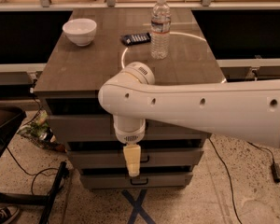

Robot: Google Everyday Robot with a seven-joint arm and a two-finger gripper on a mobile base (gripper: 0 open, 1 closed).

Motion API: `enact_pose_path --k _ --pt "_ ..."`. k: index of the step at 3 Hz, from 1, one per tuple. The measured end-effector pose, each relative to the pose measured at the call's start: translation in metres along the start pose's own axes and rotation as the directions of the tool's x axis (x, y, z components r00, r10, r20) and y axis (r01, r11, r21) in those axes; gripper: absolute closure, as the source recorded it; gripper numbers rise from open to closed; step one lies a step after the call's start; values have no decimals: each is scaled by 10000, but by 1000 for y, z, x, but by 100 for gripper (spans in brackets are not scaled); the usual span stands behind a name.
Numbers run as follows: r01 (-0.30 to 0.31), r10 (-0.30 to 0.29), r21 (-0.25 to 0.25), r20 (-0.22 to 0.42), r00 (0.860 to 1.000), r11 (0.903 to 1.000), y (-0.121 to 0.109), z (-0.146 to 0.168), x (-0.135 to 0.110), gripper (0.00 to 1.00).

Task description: Open top drawer

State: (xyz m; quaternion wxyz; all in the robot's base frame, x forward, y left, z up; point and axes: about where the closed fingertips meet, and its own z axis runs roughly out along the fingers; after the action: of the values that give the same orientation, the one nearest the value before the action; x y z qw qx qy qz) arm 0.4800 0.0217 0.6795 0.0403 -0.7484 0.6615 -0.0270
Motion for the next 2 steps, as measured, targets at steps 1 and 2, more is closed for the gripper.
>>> enact_pose_path --k 1,2 --pt "-110 118 -297 243 9996 9995 -7 18 5 0" --pt "-428 466 -759 494 9977 9962 -11 42 15 26"
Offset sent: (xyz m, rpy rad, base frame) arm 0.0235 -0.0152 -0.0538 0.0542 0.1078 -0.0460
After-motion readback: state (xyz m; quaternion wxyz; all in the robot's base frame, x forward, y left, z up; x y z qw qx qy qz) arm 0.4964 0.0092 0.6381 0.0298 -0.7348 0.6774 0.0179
